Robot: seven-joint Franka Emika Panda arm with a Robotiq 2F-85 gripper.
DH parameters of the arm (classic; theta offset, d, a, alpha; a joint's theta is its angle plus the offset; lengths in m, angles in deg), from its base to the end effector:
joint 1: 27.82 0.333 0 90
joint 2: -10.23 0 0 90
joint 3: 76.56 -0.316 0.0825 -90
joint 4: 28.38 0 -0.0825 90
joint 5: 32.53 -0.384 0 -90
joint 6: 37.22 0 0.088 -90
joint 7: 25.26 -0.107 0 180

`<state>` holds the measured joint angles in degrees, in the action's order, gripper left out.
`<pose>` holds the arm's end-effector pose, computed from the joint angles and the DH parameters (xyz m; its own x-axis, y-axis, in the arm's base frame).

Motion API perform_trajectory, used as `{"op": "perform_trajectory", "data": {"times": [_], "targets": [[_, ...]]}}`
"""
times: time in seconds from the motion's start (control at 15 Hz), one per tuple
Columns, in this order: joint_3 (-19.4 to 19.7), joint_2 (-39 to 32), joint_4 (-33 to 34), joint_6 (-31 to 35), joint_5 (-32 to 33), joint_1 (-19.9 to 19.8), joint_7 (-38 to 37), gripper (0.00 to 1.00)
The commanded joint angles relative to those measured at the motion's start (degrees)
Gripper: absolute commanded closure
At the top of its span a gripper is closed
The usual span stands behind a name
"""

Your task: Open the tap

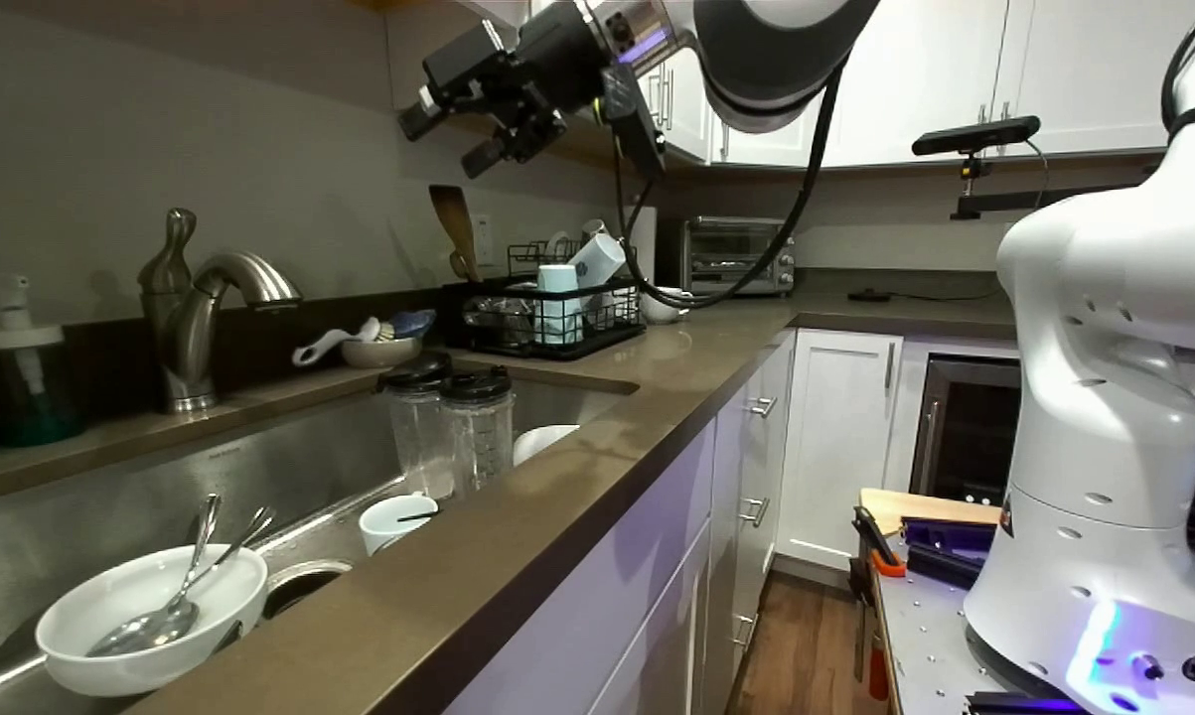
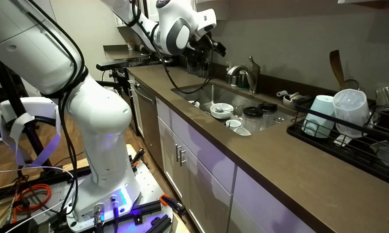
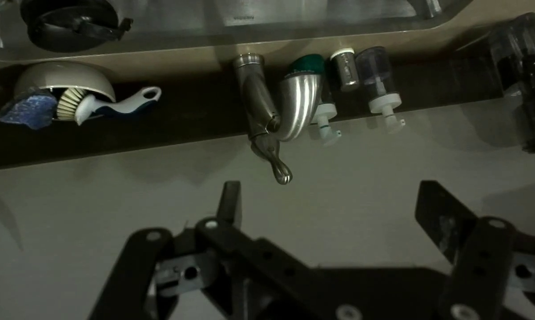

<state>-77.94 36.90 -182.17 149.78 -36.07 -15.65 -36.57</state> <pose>0.4139 0.0942 0.5087 0.5278 -0.1279 0.8397 0.0935 -0.9738 -0.2071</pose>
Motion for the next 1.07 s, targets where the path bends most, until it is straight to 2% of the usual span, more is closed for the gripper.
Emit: {"op": "perform_trajectory", "data": {"times": [0.0,0.2,0.4,0.8,0.93,1.0], "targets": [[-1.61,-0.64,0.01,3.59,-1.61,-2.13,0.35,0.0],[-3.82,-3.7,1.65,10.2,-0.3,-5.19,0.0,0.0],[-6.92,-6.88,3.97,12.02,-0.6,-8.12,1.15,0.0],[-20.07,-14.37,12.91,10.19,-2.28,-23.59,4.47,0.0],[-24.0,-15.76,15.17,9.6,-2.52,-28.02,5.29,0.0],[-24.58,-16.3,15.93,8.87,-1.97,-28.19,4.62,0.0]]}}
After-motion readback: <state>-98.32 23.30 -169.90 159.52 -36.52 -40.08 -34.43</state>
